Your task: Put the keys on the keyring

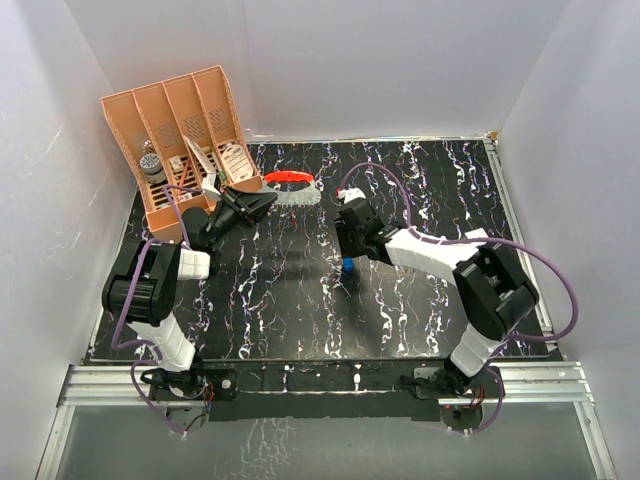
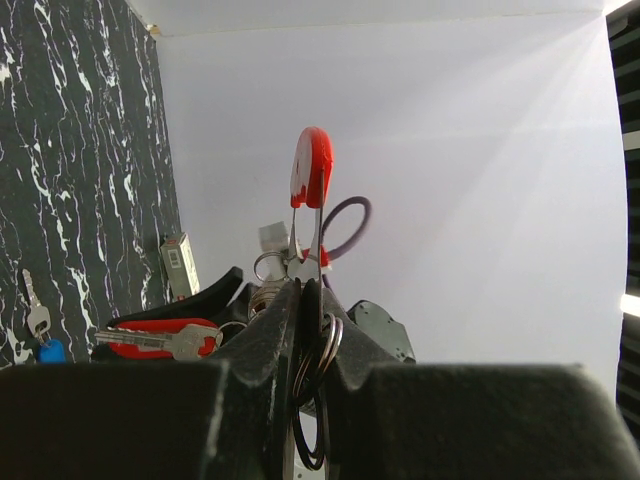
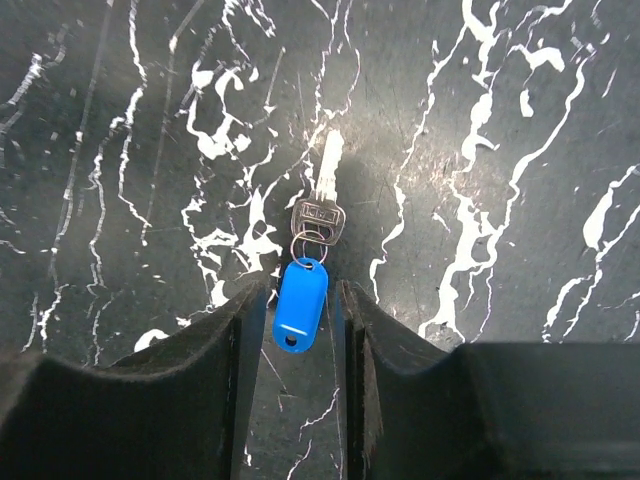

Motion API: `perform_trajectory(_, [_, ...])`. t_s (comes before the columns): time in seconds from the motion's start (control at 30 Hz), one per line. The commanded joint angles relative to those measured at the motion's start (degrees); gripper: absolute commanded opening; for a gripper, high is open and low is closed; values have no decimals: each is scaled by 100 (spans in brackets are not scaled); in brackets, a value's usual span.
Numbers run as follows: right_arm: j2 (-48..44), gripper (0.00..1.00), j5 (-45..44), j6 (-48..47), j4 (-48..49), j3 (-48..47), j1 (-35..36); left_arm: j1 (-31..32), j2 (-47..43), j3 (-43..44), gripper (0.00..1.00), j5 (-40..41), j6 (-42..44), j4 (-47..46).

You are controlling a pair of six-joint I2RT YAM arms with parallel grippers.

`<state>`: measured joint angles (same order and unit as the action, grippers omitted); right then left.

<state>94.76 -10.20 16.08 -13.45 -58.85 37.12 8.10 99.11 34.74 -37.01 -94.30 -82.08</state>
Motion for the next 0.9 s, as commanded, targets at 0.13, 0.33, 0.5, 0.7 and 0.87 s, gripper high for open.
perform_trajectory(0.13, [242,39,66,369,-159,-322,-8,-45,-208,-29,0,-20,-71,-886])
perform_trajectory(0.33, [351,42,275,548,-100,-188,-84,-62,-199,-38,0,-28,-97,-923])
perform_trajectory(0.5, [463,41,356,617,-22,-102,-137,-71,-207,-40,0,-27,-105,-923])
perform_trajectory(0.7, [681,40,363,651,86,0,-197,-77,-191,-51,0,-25,-110,-932])
perform_trajectory(0.87, [752,35,372,652,143,57,-206,-81,-199,-47,0,-27,-91,-910])
